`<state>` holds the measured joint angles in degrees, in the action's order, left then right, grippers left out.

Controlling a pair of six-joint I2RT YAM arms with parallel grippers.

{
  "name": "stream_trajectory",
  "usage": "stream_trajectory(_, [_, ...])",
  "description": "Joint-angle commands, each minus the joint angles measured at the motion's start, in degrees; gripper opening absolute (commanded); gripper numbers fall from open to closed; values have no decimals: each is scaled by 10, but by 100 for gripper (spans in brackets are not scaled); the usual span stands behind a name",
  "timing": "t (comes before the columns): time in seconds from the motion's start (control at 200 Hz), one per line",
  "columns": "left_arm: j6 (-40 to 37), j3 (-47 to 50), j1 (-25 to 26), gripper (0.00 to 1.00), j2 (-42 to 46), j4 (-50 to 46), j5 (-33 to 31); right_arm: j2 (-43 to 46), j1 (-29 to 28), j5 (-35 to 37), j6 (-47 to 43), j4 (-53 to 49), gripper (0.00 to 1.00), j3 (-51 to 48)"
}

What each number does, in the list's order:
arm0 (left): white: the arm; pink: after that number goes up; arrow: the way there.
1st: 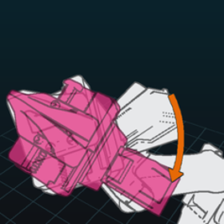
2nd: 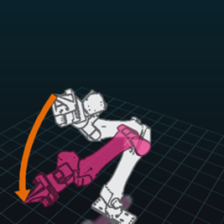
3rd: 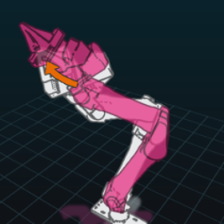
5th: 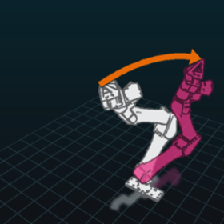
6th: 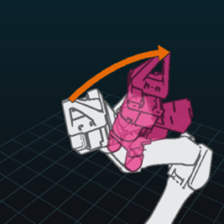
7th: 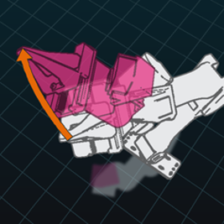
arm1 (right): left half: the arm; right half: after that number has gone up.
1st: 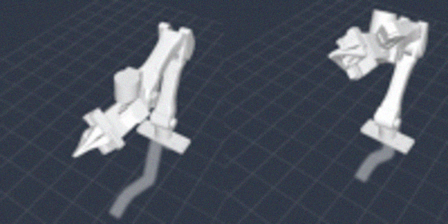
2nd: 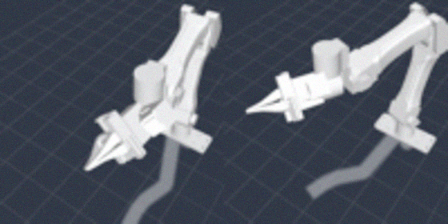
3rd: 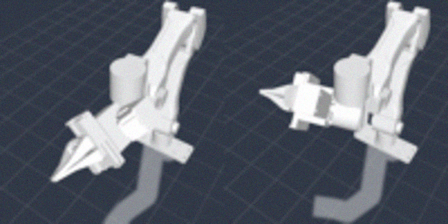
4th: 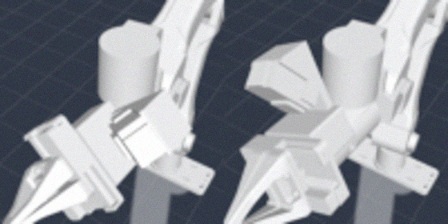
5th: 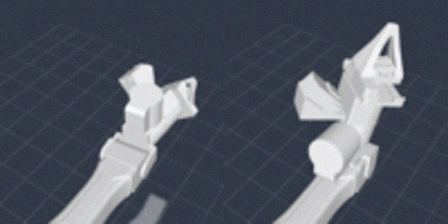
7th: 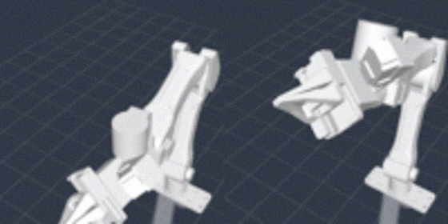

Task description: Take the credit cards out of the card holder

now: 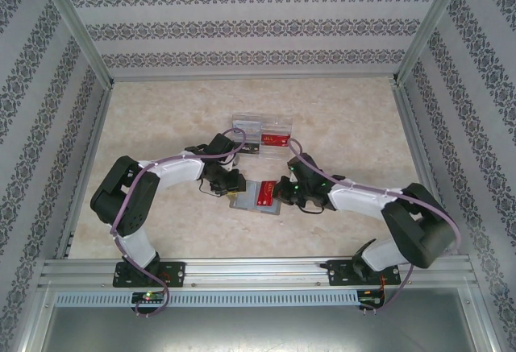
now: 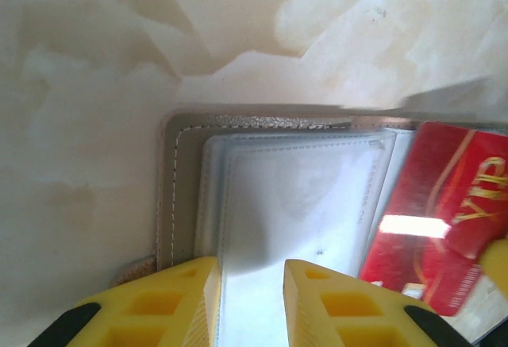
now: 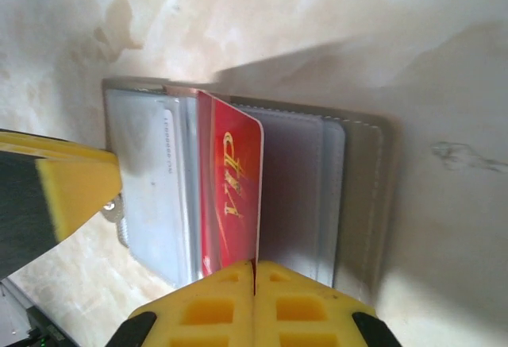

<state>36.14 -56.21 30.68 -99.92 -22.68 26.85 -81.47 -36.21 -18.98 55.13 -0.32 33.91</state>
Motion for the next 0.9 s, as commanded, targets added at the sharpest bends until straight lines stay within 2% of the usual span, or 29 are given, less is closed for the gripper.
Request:
stream_trajectory(0.0, [-14,-12,2,29,10,-30,-11,59,16,-2,-56,-49,0,-4])
stream_trajectory(0.125, [-10,-29,2,29,34,-40,-16,116,27,18,-138,-150,0,45])
stream_trajectory(0.26, [-5,-47,2,34,66,-49,-23,129,32,58,-266,-278,0,138])
stream_trajectory(0.445, [11,-48,1,62,134,-58,-69,86,35,138,-465,-408,0,275])
stream_trajectory(0.53, [19,-41,0,88,170,-69,-99,59,35,172,-546,-428,0,329])
stream_trajectory(0.605, [24,-35,-2,100,203,-80,-127,34,35,196,-611,-433,0,369])
stream_trajectory(0.894, [28,-7,-21,100,312,-129,-205,-66,23,293,-865,-438,0,461])
